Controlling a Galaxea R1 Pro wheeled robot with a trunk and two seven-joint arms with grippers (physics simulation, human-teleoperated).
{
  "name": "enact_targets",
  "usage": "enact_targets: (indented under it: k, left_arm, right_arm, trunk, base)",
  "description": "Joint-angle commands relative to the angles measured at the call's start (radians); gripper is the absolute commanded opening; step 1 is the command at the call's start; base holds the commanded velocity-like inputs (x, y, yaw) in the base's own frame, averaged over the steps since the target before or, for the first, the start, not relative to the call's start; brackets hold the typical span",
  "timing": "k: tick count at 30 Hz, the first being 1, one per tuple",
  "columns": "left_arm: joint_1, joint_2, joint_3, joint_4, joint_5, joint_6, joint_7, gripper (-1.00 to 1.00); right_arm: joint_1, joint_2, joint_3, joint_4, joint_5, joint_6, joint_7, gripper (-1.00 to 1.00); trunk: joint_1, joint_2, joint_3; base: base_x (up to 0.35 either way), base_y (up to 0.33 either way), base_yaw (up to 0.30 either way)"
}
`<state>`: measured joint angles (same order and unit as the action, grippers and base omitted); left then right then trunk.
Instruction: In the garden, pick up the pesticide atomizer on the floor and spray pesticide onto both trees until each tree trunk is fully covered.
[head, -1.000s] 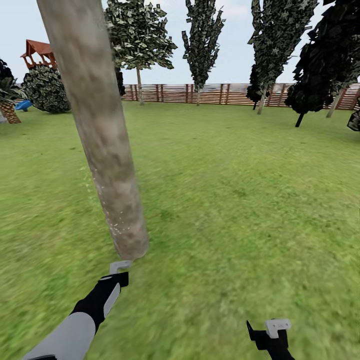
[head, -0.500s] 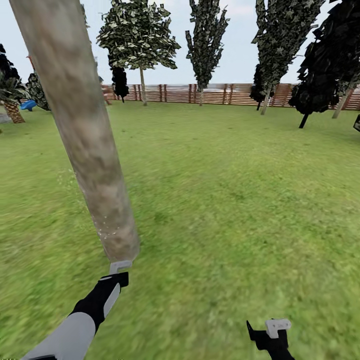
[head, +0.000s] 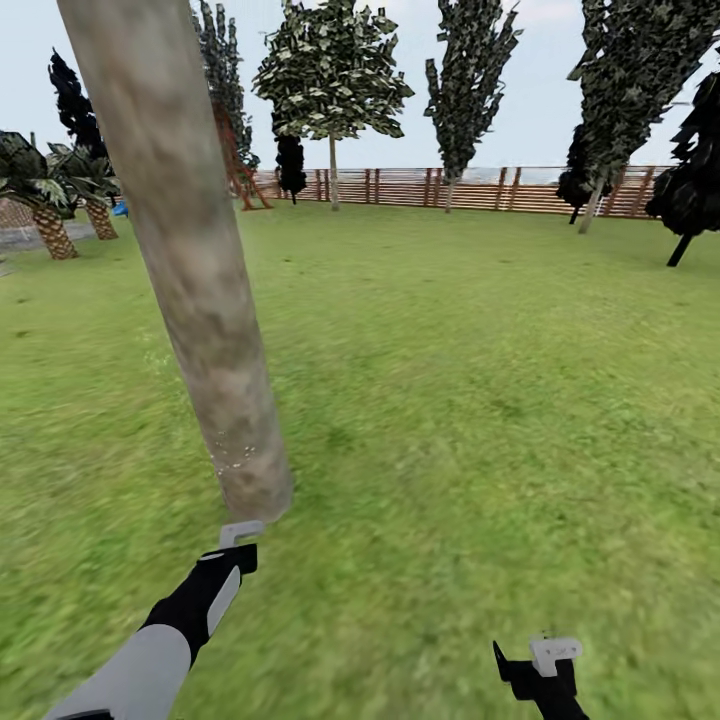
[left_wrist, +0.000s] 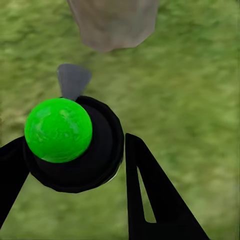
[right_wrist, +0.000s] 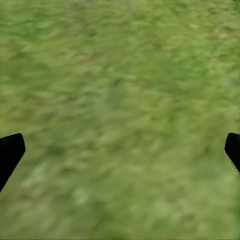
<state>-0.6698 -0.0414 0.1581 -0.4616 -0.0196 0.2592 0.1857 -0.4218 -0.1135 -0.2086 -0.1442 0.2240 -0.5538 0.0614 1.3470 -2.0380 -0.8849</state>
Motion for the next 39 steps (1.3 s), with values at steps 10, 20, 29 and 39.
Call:
enact_targets:
  k: [10, 20, 29, 39]
  left_arm:
    - [0.0, 0.0, 0.001, 0.0, 0.0, -0.002, 0.0, -1.0]
    - [0.0, -0.002, -0.003, -0.003, 0.0, -0.013, -0.003, -1.0]
    - [-0.021, -0.04, -0.108, -0.23, -0.007, 0.146, -0.015, -1.0]
    - [-0.028, 0.135, -0.171, -0.349, -0.002, 0.263, -0.168, -1.0]
  right_arm:
    - [0.0, 0.0, 0.0, 0.0, 0.0, 0.0, 0.0, 1.0]
    - [0.0, 0.0, 0.0, 0.0, 0.0, 0.0, -0.001, 1.0]
    - [0.0, -0.002, -0.002, 0.0, -0.002, 0.0, -0.005, 1.0]
    - [0.0, -0.002, -0.002, 0.0, -0.002, 0.0, -0.005, 1.0]
  trunk:
    - [0.0, 0.0, 0.0]
    - [0.0, 0.0, 0.0]
    - [0.0, 0.0, 0.0]
    - [0.0, 0.0, 0.0]
  base:
    - [0.04, -0.272, 0.275]
    - [0.0, -0.071, 0.273]
    - [0.0, 0.0, 0.035]
    - [0.0, 0.0, 0.0]
